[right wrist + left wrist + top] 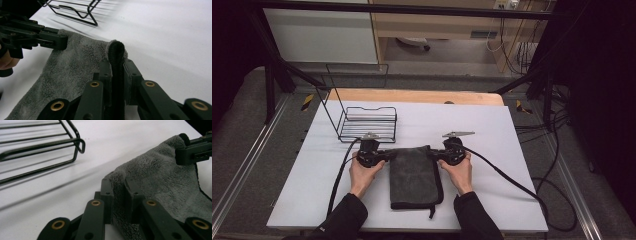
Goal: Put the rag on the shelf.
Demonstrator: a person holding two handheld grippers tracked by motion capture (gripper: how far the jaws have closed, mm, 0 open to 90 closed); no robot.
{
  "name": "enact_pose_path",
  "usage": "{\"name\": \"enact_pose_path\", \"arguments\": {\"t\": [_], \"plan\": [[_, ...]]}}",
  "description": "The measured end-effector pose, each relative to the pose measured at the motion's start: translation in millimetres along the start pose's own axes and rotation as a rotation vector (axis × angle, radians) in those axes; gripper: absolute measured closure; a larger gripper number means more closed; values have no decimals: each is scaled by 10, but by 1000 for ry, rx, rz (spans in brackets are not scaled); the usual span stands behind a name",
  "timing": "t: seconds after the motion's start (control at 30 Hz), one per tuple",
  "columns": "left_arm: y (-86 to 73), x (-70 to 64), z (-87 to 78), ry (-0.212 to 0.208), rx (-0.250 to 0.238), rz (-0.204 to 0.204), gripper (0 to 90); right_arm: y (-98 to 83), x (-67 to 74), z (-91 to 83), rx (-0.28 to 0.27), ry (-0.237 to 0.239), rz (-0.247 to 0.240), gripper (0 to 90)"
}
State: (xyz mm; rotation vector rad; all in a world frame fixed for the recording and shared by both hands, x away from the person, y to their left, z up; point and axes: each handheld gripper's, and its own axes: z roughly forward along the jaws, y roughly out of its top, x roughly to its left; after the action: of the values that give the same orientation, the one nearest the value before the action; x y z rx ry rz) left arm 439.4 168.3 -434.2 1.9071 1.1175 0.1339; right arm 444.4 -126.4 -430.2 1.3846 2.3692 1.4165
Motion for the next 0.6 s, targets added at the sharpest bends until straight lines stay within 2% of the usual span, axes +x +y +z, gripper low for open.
{"name": "enact_pose_path", "arguments": {"t": [0.37,0.5,0.6], "plan": [[29,-78,-129,-20,-48,34,791,-22,140,-179,-81,4,-49,801],[34,-124,-223,-10,-69,75,792,-18,172,-225,-107,18,-51,800],[40,-149,-281,-21,-83,79,792,-9,186,-247,-124,25,-54,801]]}}
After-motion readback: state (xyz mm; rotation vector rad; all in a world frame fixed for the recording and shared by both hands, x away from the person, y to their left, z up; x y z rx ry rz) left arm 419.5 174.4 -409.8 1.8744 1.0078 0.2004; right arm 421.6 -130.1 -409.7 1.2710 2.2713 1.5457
